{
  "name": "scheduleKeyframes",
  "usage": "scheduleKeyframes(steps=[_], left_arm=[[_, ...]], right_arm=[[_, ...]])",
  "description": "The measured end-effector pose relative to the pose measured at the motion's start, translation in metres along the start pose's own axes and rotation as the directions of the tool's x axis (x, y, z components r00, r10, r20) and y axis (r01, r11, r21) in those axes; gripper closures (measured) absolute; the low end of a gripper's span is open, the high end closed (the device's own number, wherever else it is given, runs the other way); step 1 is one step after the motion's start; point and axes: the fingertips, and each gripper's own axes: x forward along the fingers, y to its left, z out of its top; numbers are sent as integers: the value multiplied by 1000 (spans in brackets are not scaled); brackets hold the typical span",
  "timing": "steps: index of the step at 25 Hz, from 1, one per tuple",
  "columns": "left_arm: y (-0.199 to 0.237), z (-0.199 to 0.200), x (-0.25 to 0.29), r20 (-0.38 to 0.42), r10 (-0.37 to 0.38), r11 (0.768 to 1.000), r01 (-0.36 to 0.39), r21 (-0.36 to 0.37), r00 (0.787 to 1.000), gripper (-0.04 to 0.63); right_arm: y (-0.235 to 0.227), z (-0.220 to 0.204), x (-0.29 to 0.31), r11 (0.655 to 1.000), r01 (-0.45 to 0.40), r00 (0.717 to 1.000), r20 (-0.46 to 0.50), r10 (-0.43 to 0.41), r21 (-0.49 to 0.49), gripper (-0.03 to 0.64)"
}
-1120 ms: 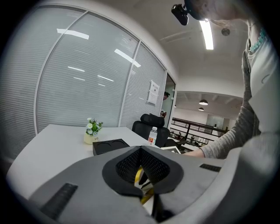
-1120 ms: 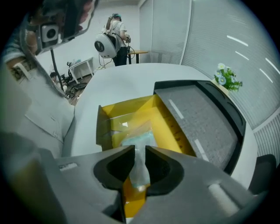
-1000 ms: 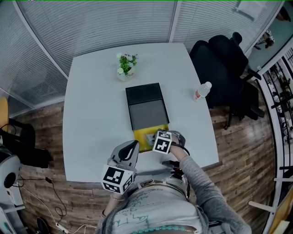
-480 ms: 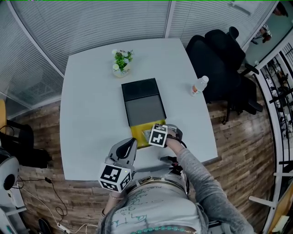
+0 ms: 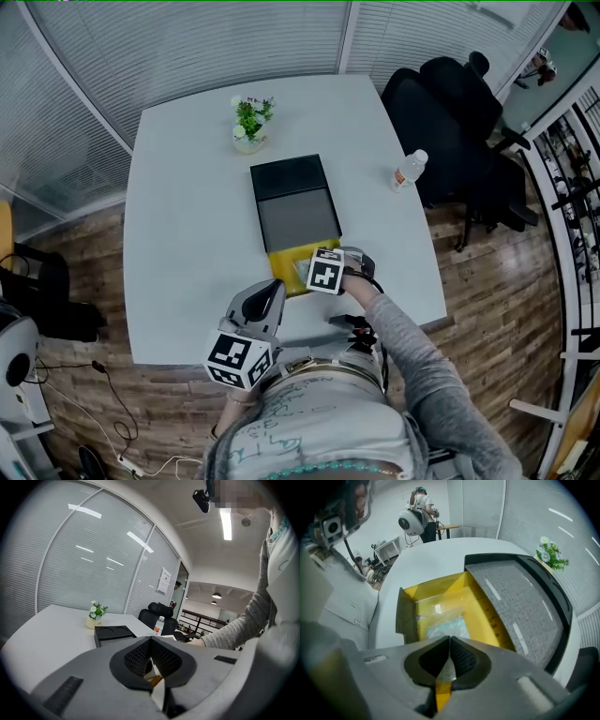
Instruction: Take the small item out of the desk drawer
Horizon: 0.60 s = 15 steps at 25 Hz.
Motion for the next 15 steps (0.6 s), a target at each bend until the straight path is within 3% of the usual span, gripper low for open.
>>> scheduleKeyframes(steps=[15], left_arm=[[-6, -1, -2, 3, -10, 1000, 10, -23, 1000, 597]], right_arm=[[4, 1, -6, 999, -21, 999, 31, 22, -32, 614]])
